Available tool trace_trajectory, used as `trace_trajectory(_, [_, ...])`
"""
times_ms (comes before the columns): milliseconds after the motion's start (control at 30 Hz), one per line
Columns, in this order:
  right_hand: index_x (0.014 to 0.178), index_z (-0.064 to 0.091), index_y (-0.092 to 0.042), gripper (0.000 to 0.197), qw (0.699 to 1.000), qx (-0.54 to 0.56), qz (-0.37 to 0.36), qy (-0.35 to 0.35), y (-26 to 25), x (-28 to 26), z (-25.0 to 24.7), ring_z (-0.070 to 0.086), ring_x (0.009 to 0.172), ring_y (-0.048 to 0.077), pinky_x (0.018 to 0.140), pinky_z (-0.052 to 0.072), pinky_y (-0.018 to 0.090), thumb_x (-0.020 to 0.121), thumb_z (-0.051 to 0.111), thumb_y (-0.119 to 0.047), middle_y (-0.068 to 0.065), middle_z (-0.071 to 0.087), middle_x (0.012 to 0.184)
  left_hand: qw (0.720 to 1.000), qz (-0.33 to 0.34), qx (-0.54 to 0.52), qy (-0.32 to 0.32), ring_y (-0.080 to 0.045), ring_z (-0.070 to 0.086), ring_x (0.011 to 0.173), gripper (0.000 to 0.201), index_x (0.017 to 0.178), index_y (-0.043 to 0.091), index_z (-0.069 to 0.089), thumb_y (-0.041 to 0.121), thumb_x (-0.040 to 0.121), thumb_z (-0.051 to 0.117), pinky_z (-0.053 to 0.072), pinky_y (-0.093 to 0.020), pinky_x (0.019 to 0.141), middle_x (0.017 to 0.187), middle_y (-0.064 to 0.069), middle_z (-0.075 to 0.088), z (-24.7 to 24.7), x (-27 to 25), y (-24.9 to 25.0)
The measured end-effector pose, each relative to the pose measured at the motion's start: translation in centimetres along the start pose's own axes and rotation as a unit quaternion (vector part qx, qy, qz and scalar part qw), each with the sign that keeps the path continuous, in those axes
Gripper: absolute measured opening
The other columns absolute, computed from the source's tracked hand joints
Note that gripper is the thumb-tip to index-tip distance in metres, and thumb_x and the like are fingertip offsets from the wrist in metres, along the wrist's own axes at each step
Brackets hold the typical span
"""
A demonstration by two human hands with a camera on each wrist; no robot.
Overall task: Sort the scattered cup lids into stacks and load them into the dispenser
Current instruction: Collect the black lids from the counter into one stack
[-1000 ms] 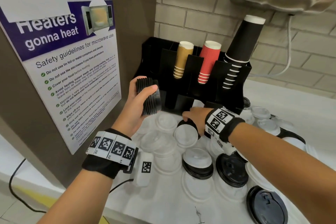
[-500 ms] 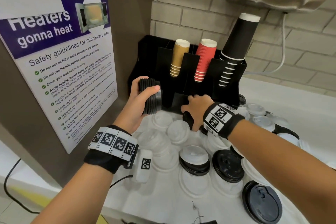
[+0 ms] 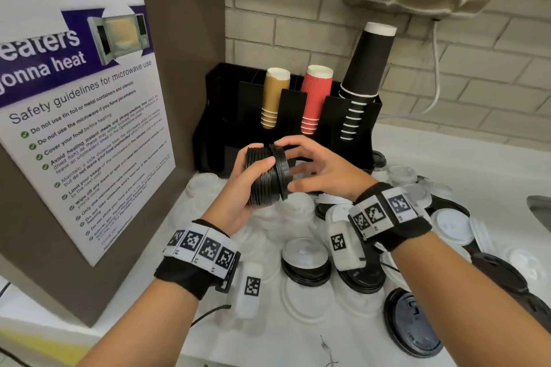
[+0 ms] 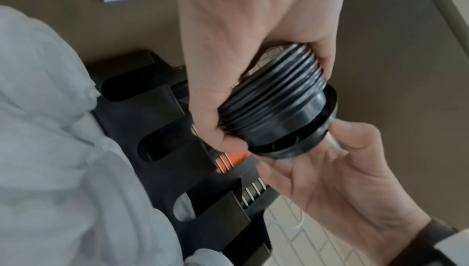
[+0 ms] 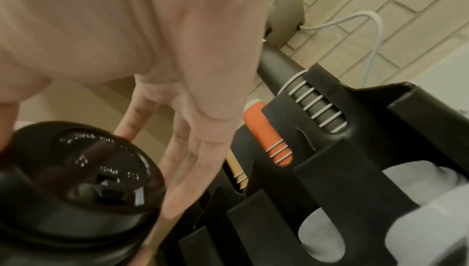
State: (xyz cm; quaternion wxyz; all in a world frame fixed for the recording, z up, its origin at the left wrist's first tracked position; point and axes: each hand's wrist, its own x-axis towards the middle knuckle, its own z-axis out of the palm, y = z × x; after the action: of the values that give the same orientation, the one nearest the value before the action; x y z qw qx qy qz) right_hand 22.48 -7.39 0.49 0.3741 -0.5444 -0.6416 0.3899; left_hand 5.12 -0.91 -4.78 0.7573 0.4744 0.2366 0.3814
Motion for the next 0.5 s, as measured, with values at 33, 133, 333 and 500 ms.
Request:
trace_trajectory(33, [0.132, 0.047, -0.029, 0.068, 1.0, -0.001, -0.004, 0.007, -0.1, -0.2, 0.2, 0.064, 0.103, 0.022, 0.09, 0.054, 0.031, 0.078, 0.073, 0.002, 0.01, 0.055, 0.126, 1.0, 0.001, -0.01, -0.002, -0.013, 0.072, 0.089, 0.043, 0.116, 0.036, 0.057, 0.037, 0.075, 0.07, 0.056, -0.036, 0.063, 0.108, 0.003, 0.067, 0.2, 0.0, 0.0])
trace_trajectory(133, [0.132, 0.046, -0.028, 0.068, 1.0, 0.004, -0.008, 0.024, -0.2, -0.8, 0.5, 0.064, 0.104, 0.021, 0.093, 0.053, 0.034, 0.077, 0.073, 0.003, 0.008, 0.055, 0.127, 1.0, 0.004, -0.019, -0.006, -0.015, 0.071, 0.092, 0.048, 0.123, 0.034, 0.053, 0.038, 0.077, 0.069, 0.057, -0.036, 0.066, 0.111, 0.001, 0.066, 0.7, -0.1, -0.1])
trace_trajectory(333, [0.133, 0.046, -0.025, 0.068, 0.999, 0.001, -0.016, 0.046, -0.3, -1.5, 0.7, 0.065, 0.102, 0.02, 0.092, 0.054, 0.034, 0.077, 0.074, 0.003, 0.007, 0.056, 0.125, 1.0, 0.017, -0.018, -0.003, -0.016, 0.071, 0.093, 0.052, 0.126, 0.033, 0.049, 0.038, 0.077, 0.067, 0.057, -0.036, 0.066, 0.113, 0.0, 0.064, 1.5, -0.3, -0.3])
trace_trajectory(500, [0.129, 0.048, -0.03, 0.067, 0.998, -0.004, -0.031, 0.055, -0.1, -1.7, 0.9, 0.065, 0.102, 0.019, 0.088, 0.056, 0.033, 0.076, 0.075, 0.001, 0.005, 0.055, 0.124, 1.0, 0.023, -0.014, 0.001, -0.022, 0.067, 0.102, 0.048, 0.121, 0.035, 0.05, 0.039, 0.077, 0.067, 0.058, -0.04, 0.073, 0.118, -0.004, 0.061, 1.9, -0.4, -0.7])
